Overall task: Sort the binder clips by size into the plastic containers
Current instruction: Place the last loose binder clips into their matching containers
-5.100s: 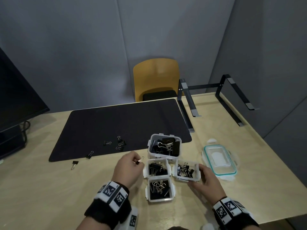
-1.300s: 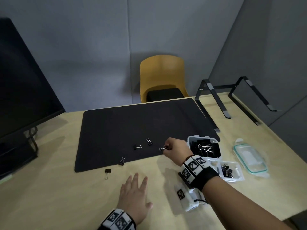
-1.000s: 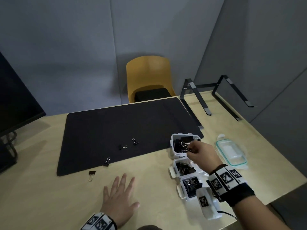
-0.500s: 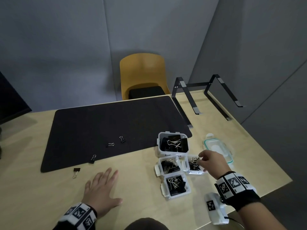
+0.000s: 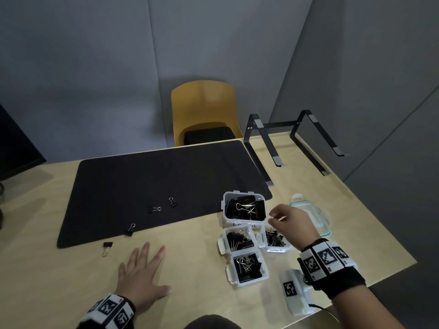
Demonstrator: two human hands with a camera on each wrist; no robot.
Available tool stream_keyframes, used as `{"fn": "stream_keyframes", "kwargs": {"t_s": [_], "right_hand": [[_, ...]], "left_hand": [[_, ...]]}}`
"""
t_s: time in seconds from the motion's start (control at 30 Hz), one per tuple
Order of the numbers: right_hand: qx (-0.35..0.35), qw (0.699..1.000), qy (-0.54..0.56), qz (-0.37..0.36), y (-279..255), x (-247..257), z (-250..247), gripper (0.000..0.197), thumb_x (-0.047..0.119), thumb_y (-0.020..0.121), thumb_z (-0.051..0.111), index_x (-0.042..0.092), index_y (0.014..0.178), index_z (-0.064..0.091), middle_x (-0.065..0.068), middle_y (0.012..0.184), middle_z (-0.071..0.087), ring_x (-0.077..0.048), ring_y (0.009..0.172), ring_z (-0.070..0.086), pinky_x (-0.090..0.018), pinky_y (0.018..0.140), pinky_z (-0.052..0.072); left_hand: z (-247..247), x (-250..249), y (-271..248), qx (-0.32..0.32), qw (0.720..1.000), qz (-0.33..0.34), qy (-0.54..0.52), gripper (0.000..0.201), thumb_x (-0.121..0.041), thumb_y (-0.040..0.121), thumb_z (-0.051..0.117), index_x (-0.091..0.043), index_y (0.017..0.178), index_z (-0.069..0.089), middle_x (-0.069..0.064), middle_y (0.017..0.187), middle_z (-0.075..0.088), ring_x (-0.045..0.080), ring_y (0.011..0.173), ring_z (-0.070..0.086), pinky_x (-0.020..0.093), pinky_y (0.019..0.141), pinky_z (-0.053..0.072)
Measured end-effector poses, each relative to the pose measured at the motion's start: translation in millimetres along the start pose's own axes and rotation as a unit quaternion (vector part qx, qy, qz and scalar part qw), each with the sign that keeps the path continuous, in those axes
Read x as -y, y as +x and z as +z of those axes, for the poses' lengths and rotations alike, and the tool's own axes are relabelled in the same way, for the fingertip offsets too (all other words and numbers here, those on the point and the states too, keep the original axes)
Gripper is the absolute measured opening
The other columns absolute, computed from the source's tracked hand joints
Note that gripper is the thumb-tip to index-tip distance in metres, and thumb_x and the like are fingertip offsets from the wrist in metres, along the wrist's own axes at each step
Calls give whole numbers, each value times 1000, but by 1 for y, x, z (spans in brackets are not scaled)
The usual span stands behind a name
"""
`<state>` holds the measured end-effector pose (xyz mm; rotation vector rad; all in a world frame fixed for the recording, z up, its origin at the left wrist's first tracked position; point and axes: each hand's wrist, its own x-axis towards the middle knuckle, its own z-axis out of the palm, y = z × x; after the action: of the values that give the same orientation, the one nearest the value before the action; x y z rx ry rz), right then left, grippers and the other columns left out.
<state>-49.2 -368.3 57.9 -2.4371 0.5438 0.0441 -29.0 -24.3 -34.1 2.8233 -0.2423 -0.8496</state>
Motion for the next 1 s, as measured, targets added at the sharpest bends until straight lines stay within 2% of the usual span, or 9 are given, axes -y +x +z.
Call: {"fn": "stream_keyframes", "kwargs": {"t_s": [0.13, 0.33, 0.5, 0.6, 0.77, 0.8, 0.87, 0.9, 1.0], "right_hand": [[53, 996, 15, -69, 5, 50, 17, 6, 15, 82, 63, 17, 86, 66, 5, 81, 65, -11, 76, 60, -25, 75, 50], [145, 982, 20, -120, 35, 110, 78, 16, 13, 80, 63, 12, 95, 67, -1, 92, 68, -14, 85, 61, -23, 80, 48], [189, 975, -49, -107, 61, 133, 131, 35, 15, 80, 63, 16, 115, 59, -6, 114, 62, -21, 105, 58, -27, 88, 46], [208, 966, -98, -118, 74, 141, 155, 46, 14, 82, 62, 17, 127, 51, -11, 126, 53, -27, 116, 52, -30, 94, 43], [208, 957, -136, -151, 88, 148, 181, 49, 15, 84, 58, 21, 132, 48, -14, 125, 48, -34, 116, 50, -33, 94, 44], [206, 954, -147, -161, 89, 149, 185, 47, 16, 85, 58, 21, 131, 49, -14, 124, 47, -34, 115, 49, -34, 94, 45], [208, 945, -180, -176, 91, 152, 190, 42, 17, 87, 54, 19, 129, 49, -15, 122, 46, -35, 115, 46, -37, 93, 45], [206, 942, -194, -179, 92, 152, 192, 39, 15, 89, 51, 18, 128, 48, -15, 121, 45, -35, 114, 45, -38, 92, 45], [193, 942, -216, -172, 92, 154, 195, 34, 7, 89, 42, 15, 121, 47, -16, 116, 47, -35, 110, 47, -40, 87, 46]], "left_hand": [[-1, 3, -1, -23, 1000, 7, 11, 101, -65, 75, 57, -41, 148, -8, -5, 157, -20, 21, 146, -14, 46, 118, 0], [-2, 6, -2, -21, 999, 15, 23, 102, -68, 77, 53, -34, 148, -13, -5, 157, -21, 21, 146, -15, 46, 119, -1], [-1, 6, -2, -4, 999, 23, 28, 101, -64, 81, 50, -31, 148, -18, -3, 155, -26, 23, 144, -20, 47, 117, -4], [-1, 8, -2, -27, 999, 35, 29, 96, -62, 83, 48, -31, 149, -15, -3, 156, -23, 23, 145, -17, 46, 117, -3], [-2, 12, -3, -106, 992, 69, 26, 69, -49, 90, 42, -28, 149, 15, -2, 157, 8, 23, 144, 10, 38, 117, 15], [0, 14, -5, -114, 989, 86, 34, 66, -48, 86, 44, -27, 145, 24, -1, 153, 20, 24, 141, 22, 39, 114, 25], [6, 21, -8, -78, 991, 101, 27, 64, -54, 67, 46, -26, 125, 45, -2, 128, 52, 24, 114, 58, 39, 88, 52], [14, 25, -7, -96, 989, 108, 20, 65, -56, 58, 43, -27, 116, 49, -3, 114, 61, 21, 100, 65, 32, 78, 55], [30, 31, -9, -97, 986, 135, 12, 67, -54, 56, 43, -25, 115, 50, 2, 108, 68, 19, 103, 50, 29, 85, 37]]}}
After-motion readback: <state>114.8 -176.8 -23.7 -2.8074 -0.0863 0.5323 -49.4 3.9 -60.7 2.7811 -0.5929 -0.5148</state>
